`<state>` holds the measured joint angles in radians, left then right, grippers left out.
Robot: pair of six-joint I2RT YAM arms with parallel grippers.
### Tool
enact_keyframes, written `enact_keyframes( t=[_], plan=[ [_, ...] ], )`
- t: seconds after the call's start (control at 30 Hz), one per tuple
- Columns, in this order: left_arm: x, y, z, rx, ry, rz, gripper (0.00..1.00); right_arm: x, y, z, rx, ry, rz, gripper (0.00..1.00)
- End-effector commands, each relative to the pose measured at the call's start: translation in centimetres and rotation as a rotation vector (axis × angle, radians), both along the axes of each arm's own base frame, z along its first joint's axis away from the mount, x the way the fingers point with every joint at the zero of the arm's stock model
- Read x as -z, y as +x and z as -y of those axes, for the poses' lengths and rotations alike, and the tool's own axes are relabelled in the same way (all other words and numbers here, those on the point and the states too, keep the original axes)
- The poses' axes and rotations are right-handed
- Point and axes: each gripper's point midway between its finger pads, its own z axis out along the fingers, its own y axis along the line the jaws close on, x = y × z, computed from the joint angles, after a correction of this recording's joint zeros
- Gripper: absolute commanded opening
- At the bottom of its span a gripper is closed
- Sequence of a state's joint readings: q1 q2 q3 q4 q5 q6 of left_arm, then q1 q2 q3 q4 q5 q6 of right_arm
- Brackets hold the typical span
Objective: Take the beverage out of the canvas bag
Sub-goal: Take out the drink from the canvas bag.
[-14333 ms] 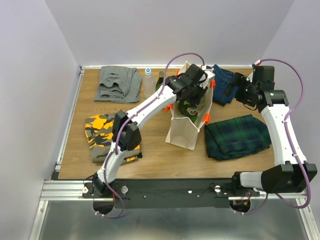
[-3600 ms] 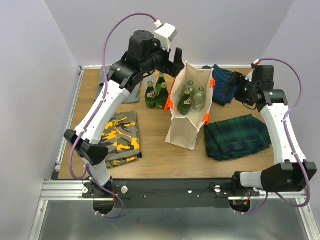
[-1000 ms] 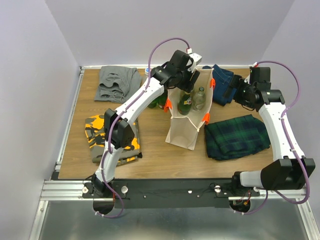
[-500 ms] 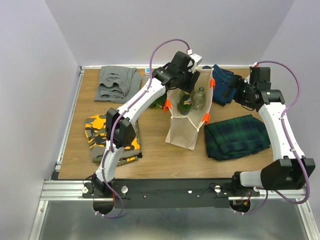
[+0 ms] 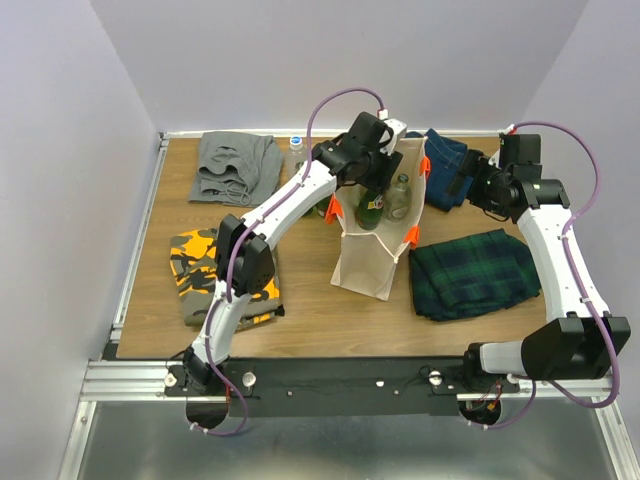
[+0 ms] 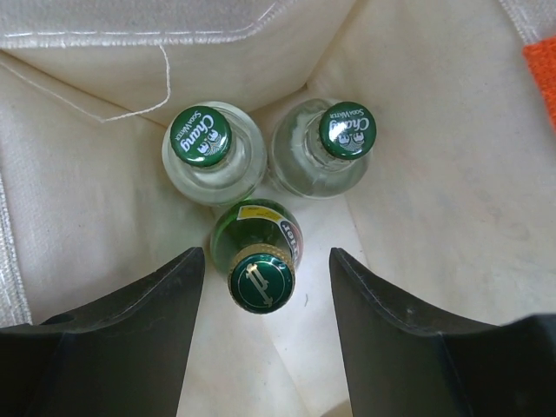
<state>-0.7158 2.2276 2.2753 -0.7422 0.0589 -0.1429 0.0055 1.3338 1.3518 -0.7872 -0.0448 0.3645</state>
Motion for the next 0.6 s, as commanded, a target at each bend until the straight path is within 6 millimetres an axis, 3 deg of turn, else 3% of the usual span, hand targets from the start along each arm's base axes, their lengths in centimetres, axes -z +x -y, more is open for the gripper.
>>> enact_keyframes(
  t=[0.0,0.57],
  plan=[
    [1.09,0.23,-0.10,-0.021,0.021,-0.005,0.68,-0.15,0.09,0.35,0.004,-0.019,0.000,1.00],
    [1.64,0.46,-0.07,-0.022,0.032,-0.005,0.65,-0.07,0.20,0.41,0.005,-0.020,-0.002,1.00]
  ],
)
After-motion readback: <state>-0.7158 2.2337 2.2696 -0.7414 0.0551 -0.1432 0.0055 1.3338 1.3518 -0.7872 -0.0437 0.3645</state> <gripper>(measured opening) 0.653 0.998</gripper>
